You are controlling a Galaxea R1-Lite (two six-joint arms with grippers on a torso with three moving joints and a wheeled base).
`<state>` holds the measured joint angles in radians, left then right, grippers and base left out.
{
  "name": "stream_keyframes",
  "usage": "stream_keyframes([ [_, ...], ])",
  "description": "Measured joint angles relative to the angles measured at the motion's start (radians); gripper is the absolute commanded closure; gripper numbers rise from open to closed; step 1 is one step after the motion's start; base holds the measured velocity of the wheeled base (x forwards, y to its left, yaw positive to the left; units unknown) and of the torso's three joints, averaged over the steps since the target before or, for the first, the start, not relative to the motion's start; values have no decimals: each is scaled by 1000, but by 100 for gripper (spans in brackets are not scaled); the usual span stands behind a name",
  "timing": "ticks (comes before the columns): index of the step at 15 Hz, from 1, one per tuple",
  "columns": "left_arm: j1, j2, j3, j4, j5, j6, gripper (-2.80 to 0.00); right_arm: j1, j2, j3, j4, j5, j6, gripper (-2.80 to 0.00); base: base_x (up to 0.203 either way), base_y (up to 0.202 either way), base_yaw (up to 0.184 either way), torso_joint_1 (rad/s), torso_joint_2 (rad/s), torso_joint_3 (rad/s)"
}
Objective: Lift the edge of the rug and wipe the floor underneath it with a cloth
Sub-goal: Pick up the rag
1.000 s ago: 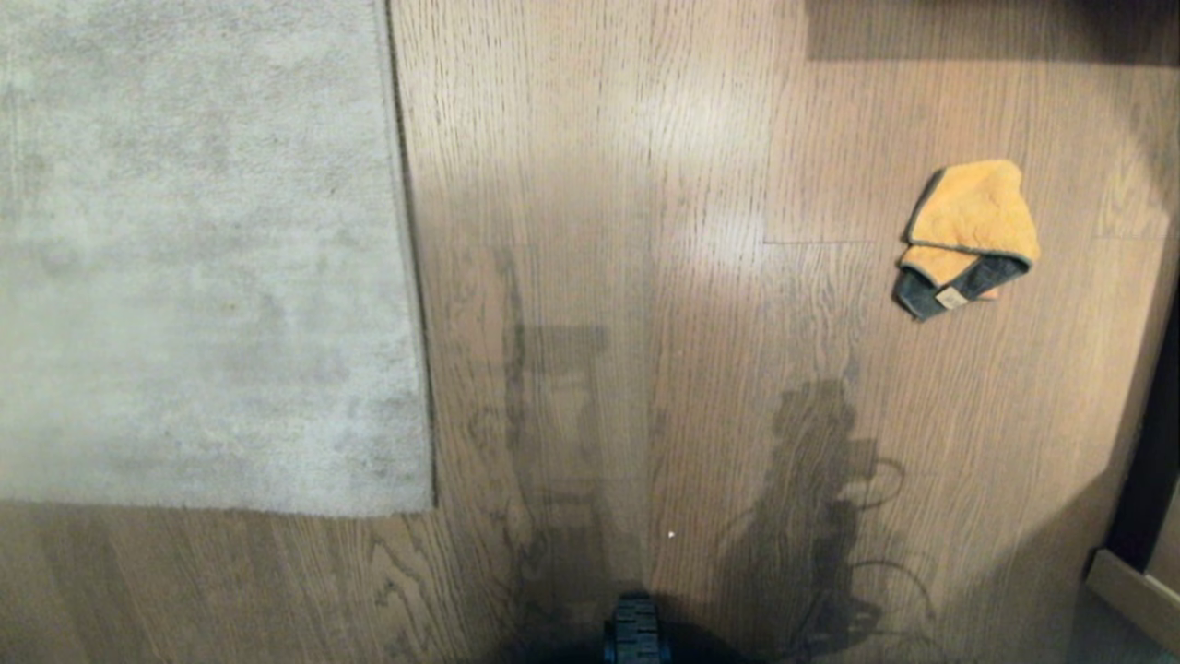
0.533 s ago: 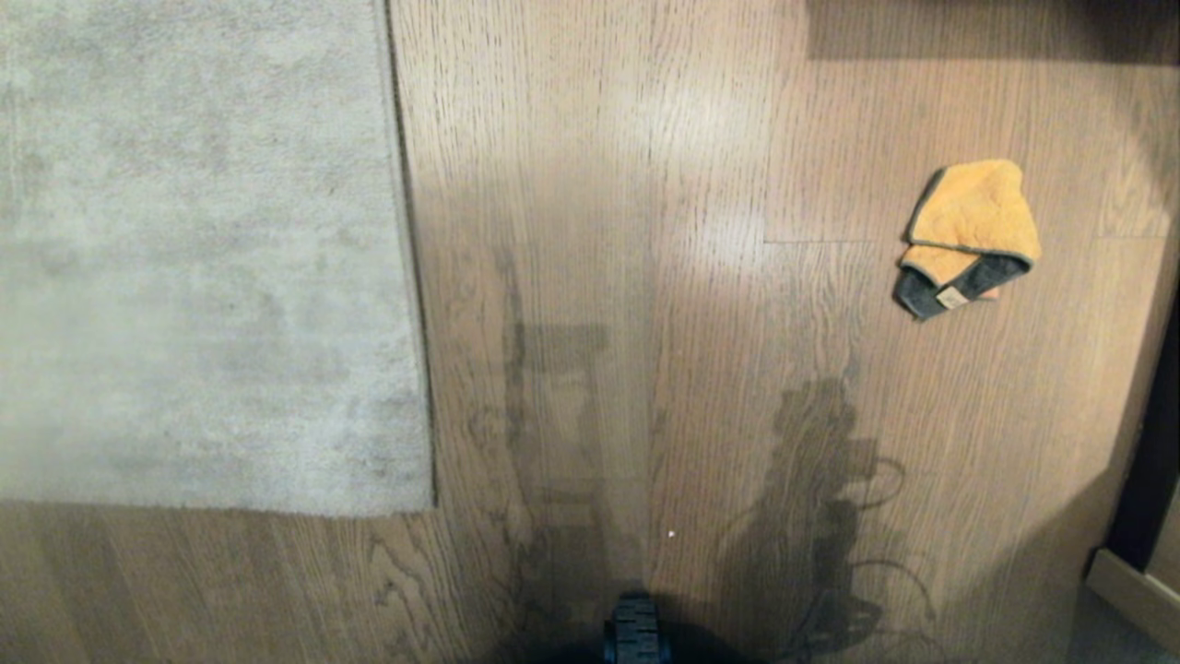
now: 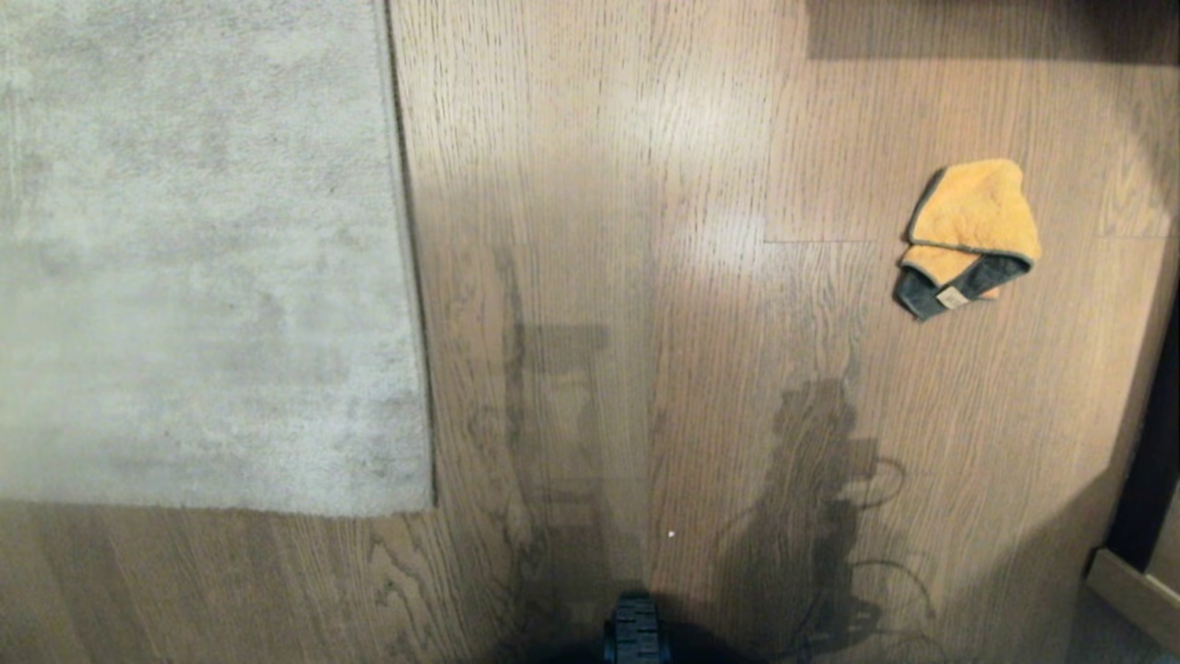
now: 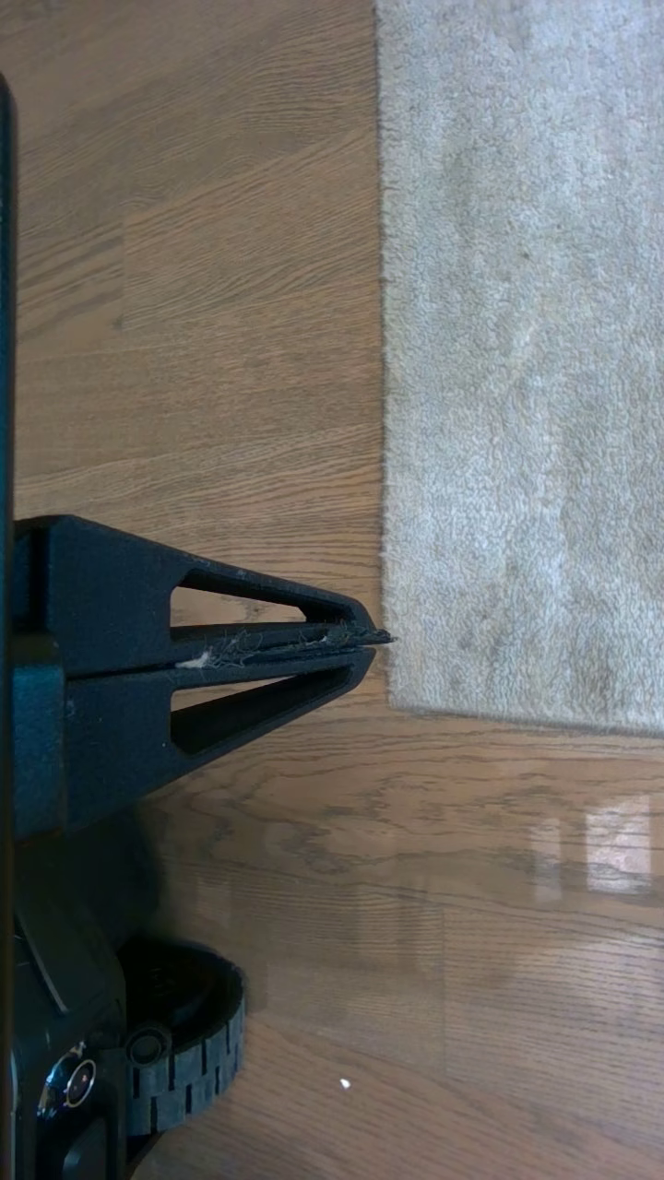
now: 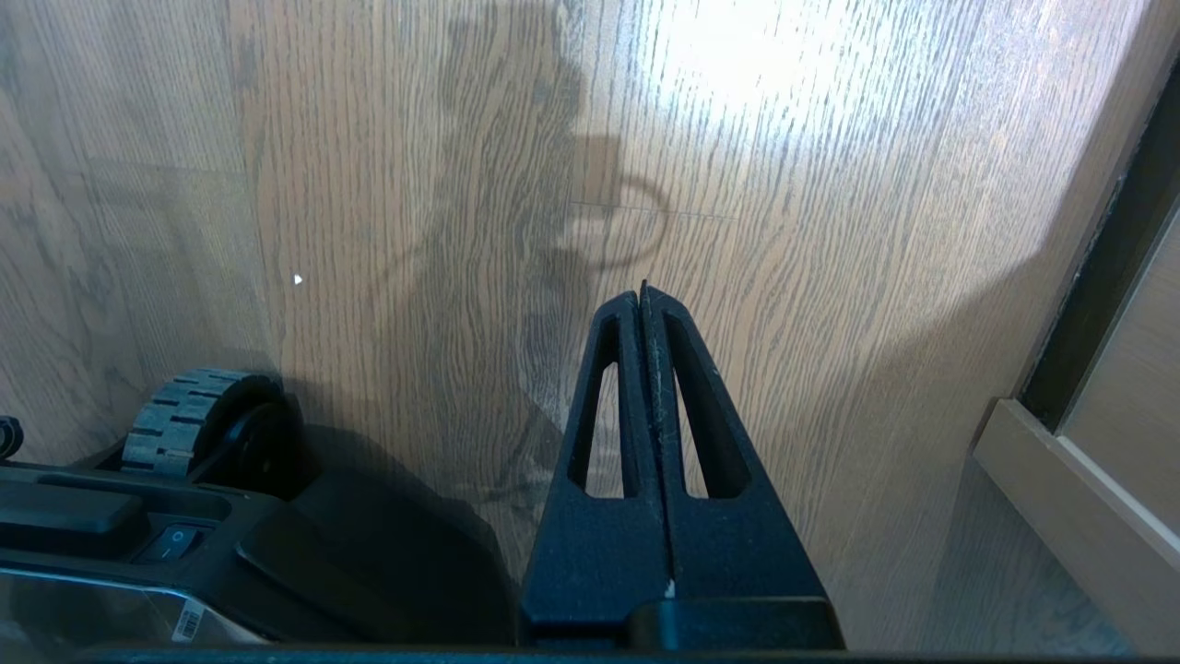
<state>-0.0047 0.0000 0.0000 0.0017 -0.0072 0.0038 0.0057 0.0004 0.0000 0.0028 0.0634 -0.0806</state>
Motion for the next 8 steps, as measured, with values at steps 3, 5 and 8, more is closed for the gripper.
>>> stream_keyframes([
  [3,0,0,0,0,0,-1,0,0,0,0,0,0,0,0,0,0,0,0,0,0],
  [5,0,0,0,0,0,-1,0,0,0,0,0,0,0,0,0,0,0,0,0,0],
  [8,0,0,0,0,0,-1,0,0,0,0,0,0,-6,0,0,0,0,0,0,0],
])
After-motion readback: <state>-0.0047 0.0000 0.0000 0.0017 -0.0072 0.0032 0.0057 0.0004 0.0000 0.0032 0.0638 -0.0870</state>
